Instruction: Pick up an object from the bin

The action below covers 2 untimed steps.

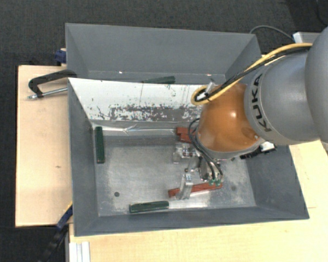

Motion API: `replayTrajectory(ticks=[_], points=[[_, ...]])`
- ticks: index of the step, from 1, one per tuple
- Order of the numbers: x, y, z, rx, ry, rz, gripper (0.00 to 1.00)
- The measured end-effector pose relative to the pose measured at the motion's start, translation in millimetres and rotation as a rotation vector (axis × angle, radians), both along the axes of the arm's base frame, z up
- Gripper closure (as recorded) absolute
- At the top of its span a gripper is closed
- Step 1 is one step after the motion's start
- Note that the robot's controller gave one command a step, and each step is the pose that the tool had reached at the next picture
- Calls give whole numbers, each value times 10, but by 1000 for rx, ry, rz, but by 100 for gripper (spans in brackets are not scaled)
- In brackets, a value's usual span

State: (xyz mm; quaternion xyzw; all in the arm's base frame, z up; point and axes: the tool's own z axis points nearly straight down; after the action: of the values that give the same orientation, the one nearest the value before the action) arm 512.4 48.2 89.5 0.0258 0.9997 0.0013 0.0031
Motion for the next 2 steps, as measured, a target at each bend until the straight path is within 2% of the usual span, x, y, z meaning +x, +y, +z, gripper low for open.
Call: replayTrajectory(ticks=[1,2], points=[[-117,-192,-353,-3,12,22,0],[-183,-341,-188,-2,7,245,100]])
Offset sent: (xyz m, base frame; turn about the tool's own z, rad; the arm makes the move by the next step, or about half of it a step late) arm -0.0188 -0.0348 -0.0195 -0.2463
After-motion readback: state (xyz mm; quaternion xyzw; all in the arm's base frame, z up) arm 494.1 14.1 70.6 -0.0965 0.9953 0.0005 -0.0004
